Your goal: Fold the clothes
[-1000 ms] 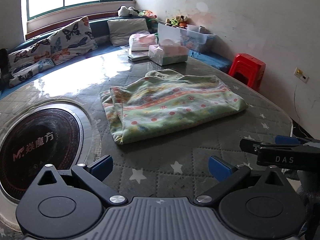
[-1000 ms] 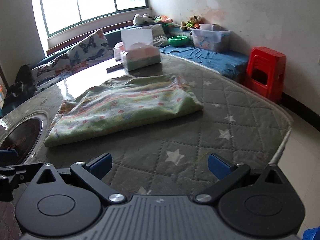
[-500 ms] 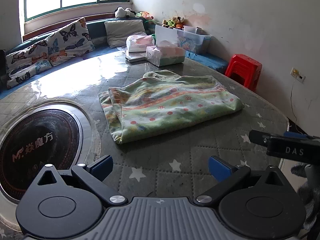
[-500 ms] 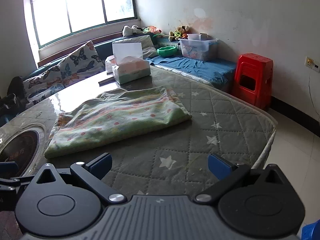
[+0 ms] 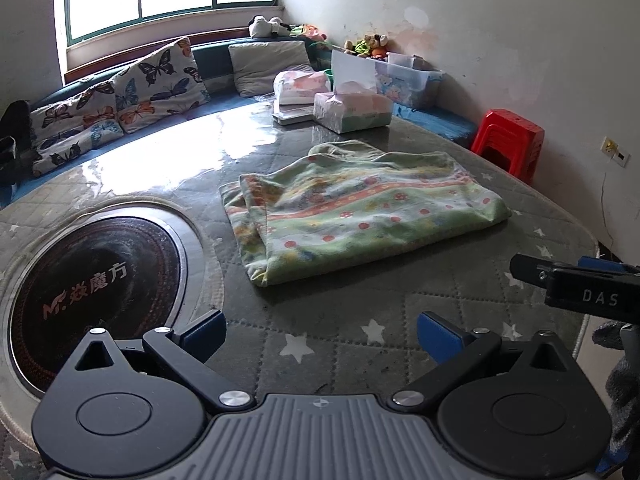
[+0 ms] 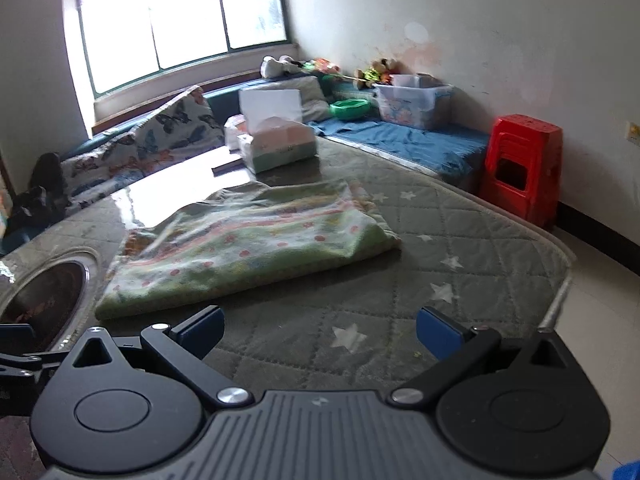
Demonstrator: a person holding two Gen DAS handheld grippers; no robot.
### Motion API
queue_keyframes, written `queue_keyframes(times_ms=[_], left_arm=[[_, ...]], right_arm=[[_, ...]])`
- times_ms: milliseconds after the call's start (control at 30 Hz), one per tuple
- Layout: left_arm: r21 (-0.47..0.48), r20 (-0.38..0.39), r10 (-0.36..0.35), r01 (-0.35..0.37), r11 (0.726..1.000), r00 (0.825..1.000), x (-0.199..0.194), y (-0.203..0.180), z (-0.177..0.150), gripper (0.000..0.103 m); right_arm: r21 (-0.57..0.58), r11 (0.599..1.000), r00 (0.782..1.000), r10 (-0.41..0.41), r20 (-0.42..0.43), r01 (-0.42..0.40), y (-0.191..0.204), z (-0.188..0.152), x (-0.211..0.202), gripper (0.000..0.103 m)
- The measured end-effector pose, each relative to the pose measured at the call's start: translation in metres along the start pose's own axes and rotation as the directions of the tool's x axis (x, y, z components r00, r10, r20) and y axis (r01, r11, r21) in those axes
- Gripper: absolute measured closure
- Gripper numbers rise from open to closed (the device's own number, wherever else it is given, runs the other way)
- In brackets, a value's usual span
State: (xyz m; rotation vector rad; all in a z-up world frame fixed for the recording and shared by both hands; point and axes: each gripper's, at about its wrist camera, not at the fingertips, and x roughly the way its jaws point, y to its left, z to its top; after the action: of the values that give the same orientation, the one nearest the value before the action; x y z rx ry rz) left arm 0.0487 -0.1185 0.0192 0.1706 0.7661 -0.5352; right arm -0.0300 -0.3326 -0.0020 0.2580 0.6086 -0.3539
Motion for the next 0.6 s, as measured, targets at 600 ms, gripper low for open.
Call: queue_keyframes(times_ms=[600], left_arm=[[-0.038, -0.031, 0.033, -0.034, 0.999, 0.999, 0.022, 0.008, 0.005, 0.0]], right_arm=[[-0.078, 0.994, 0.995, 0.07, -0.068, -0.076, 0.012, 0.007, 0.038, 0.0]])
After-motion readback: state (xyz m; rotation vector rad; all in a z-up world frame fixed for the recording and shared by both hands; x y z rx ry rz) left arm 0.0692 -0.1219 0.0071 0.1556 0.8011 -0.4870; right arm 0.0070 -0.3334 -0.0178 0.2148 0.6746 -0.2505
